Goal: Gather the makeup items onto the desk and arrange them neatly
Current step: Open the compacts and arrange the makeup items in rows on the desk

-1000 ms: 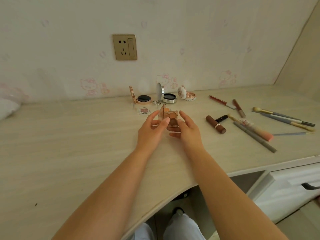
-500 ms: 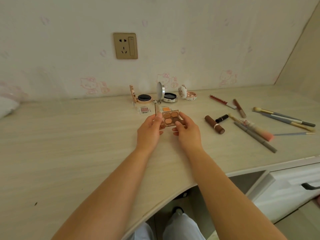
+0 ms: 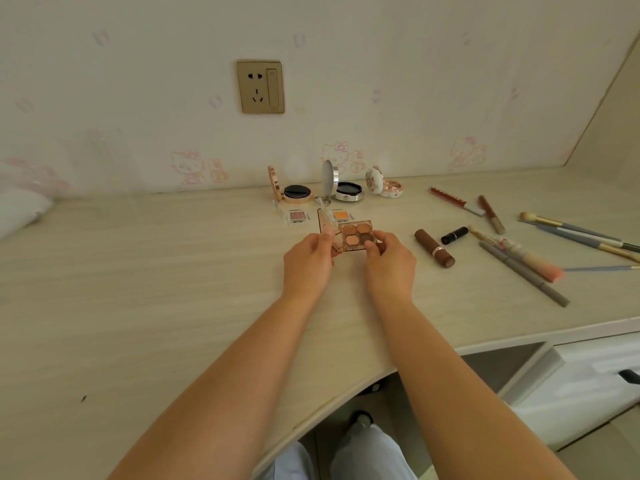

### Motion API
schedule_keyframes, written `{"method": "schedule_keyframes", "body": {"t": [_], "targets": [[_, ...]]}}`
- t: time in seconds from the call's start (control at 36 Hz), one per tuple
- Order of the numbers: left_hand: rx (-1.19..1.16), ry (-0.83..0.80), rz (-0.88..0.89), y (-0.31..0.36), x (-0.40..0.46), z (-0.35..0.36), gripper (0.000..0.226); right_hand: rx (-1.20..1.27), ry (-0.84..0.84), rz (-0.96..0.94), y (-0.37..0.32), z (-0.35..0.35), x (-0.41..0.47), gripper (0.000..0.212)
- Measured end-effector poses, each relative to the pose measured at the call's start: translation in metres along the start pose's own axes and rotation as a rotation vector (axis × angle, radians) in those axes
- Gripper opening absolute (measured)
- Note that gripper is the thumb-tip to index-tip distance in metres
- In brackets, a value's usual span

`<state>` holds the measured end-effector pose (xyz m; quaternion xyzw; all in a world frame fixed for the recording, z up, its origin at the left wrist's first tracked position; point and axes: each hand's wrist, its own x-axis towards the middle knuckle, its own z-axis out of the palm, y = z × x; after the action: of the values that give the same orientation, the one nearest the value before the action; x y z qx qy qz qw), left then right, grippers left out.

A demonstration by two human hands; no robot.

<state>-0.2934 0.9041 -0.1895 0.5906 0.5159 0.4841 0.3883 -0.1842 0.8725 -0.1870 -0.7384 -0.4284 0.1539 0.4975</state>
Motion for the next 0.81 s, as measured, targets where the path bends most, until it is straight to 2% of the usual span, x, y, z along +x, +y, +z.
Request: {"method": "schedule_keyframes", "body": {"t": [0.17,0.33,0.44,0.67,0.81], "targets": [[0.097,0.052,-0.071,0.002,0.005,0.004,0.032,-0.317,-0.086,-0.038,0.004,-0.003,0.009,0.036],[0.319,-0.009,-0.070,0.004,0.014,0.013,0.037,-0.524,-0.111,-0.037,0.011,-0.016,0.024,0.035],[0.467,-0.033,-0.036,0.006,0.020,0.019,0.045,-0.574,-0.122,-0.030,0.016,-0.023,0.036,0.034],[0.547,-0.045,0.008,0.007,0.037,0.035,0.027,-0.628,-0.137,-0.033,0.025,-0.024,0.058,0.032],[0.565,-0.044,0.037,0.010,0.043,0.051,0.025,-0.635,-0.108,-0.018,0.029,-0.023,0.074,0.032]]}}
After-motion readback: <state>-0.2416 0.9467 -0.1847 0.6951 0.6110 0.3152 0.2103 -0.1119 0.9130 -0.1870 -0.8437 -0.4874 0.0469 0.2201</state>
